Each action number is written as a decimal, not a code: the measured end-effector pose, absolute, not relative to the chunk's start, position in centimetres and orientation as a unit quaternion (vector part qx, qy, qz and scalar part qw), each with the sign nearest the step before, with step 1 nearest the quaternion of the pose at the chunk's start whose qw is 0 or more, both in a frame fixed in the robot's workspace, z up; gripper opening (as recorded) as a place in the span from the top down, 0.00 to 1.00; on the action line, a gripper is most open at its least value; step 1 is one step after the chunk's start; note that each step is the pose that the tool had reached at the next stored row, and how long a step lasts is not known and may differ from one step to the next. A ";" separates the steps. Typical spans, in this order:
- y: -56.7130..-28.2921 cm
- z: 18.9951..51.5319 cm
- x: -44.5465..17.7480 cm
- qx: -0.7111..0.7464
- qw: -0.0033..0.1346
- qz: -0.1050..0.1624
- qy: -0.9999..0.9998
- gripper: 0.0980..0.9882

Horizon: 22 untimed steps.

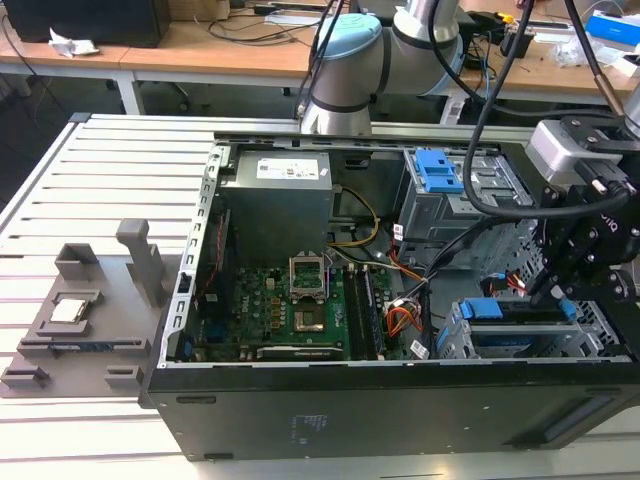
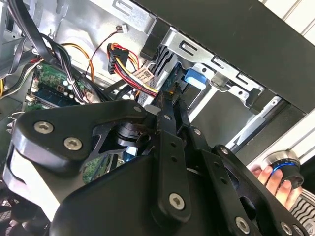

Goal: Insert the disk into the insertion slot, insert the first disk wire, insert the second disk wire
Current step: 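Insert the first disk wire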

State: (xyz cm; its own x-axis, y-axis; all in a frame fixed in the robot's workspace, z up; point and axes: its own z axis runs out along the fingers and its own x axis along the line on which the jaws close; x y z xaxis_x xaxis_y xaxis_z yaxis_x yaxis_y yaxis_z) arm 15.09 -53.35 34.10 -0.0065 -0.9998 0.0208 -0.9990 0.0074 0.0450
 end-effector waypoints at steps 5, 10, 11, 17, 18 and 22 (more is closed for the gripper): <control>-53.4 33.9 15.1 0.687 0.023 -0.009 -0.726 0.92; -53.4 33.8 15.1 0.677 0.023 -0.009 -0.736 0.92; -53.4 33.8 15.1 0.677 0.023 -0.010 -0.736 0.92; -53.5 34.4 15.1 0.677 0.010 -0.023 -0.736 0.92; -53.6 34.4 15.1 0.677 0.009 -0.023 -0.736 0.92; -54.0 34.3 15.1 0.677 0.009 -0.024 -0.736 0.92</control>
